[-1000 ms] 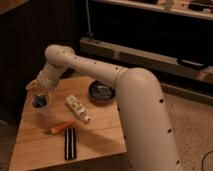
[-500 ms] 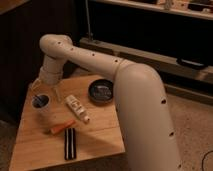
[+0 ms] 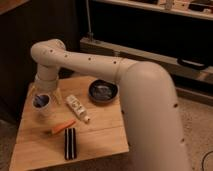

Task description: Push the eraser across the table

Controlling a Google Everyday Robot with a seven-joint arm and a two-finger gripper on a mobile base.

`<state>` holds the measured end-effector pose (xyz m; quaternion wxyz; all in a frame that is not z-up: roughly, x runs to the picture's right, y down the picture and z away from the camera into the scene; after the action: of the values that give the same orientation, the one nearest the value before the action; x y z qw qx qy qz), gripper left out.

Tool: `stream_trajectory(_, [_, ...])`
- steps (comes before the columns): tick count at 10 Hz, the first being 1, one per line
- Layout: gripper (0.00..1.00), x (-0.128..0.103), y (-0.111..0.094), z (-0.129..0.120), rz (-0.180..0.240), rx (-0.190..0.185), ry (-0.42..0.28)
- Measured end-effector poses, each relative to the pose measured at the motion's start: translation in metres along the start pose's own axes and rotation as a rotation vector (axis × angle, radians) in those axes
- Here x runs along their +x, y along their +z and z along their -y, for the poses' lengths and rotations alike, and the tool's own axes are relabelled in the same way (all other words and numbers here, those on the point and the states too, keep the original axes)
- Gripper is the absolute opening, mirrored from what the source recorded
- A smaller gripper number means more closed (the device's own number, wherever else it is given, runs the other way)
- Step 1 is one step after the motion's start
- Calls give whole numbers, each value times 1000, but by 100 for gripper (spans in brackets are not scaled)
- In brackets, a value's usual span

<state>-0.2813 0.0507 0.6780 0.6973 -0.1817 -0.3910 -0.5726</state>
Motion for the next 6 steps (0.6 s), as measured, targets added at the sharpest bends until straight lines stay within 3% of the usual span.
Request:
stream_trajectory(3, [80,-16,0,-36,-44,-5,-46])
stream_trajectory(6, [80,-17,1,-36,-45,-6,-51])
